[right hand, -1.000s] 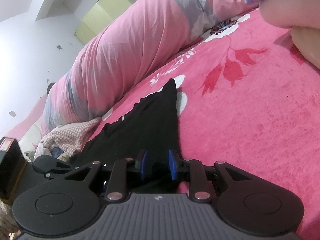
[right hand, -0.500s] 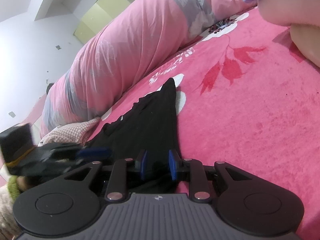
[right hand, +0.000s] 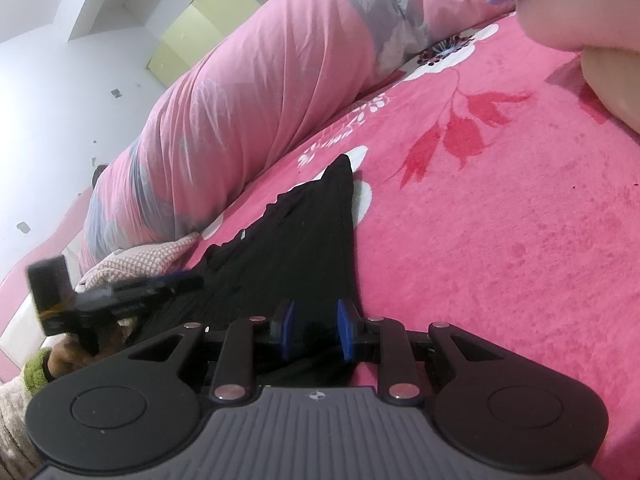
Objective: Fold clothes
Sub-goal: 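Open the left gripper and lift it away from the black shirt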
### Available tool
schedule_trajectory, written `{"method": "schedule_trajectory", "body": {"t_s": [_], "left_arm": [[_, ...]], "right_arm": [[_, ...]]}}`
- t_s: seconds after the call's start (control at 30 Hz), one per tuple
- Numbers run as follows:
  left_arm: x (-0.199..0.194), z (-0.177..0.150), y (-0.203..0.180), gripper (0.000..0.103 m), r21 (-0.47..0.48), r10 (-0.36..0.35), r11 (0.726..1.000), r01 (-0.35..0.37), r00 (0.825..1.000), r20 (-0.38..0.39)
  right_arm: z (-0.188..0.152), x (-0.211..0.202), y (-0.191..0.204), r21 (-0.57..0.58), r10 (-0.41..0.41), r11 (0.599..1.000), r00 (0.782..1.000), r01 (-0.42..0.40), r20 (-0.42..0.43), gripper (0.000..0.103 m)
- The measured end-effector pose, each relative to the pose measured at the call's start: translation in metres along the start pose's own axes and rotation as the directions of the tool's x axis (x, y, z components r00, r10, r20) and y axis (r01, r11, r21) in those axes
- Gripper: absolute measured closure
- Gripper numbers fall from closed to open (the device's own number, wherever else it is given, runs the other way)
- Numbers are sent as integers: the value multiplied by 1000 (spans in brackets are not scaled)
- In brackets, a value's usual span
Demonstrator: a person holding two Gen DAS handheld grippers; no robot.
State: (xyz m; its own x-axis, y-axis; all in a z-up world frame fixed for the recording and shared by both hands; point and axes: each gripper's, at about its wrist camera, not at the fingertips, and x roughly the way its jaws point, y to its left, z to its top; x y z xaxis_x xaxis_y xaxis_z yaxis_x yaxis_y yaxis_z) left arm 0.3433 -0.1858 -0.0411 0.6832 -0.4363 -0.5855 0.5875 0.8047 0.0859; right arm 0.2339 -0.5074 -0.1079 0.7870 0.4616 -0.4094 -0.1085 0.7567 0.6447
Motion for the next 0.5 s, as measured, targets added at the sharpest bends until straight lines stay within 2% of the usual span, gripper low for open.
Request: {"method": "schedule_trajectory", "body": {"t_s": [0.1, 0.13, 0.2, 0.23, 0.27, 0.3, 0.33, 0.37, 0.43, 0.5], "left_arm": [[8, 7, -25, 70, 48, -99, 994, 98, 995, 21], [15, 6, -32, 70, 68, -96, 993, 96, 995, -4], [38, 0, -31, 69, 86, -16, 996, 22, 997, -72], [48, -5, -22, 61, 70, 37, 997, -30, 994, -102], [51, -6, -4, 54, -23, 45, 999, -48, 994, -102], [53, -7, 14, 55, -124, 49, 990, -61, 994, -100], [52, -4, 26, 61, -187, 91, 976, -108, 991, -100], [51, 0, 37, 61, -244, 136, 957, -158, 985, -103], [44, 11, 39, 60, -276, 121, 952, -131, 991, -51], [45, 28, 25, 58, -250, 76, 965, -72, 997, 4]], "right_arm": [[0, 0, 0, 4, 2, 1000, 1000, -2, 1, 78], [0, 0, 0, 5, 2, 1000, 1000, -2, 1, 78], [0, 0, 0, 5, 2, 1000, 1000, -2, 2, 78], [0, 0, 0, 5, 2, 1000, 1000, -2, 2, 78], [-1, 0, 0, 4, 2, 1000, 1000, -2, 2, 78], [-1, 0, 0, 1, 0, 1000, 1000, 0, 2, 78], [-1, 0, 0, -1, -2, 1000, 1000, 2, 2, 78], [-1, 0, 1, -3, -3, 1000, 1000, 3, 1, 78], [0, 0, 1, -6, -4, 1000, 1000, 4, -2, 78], [0, 1, 1, -11, -4, 1000, 1000, 4, -5, 78]]}}
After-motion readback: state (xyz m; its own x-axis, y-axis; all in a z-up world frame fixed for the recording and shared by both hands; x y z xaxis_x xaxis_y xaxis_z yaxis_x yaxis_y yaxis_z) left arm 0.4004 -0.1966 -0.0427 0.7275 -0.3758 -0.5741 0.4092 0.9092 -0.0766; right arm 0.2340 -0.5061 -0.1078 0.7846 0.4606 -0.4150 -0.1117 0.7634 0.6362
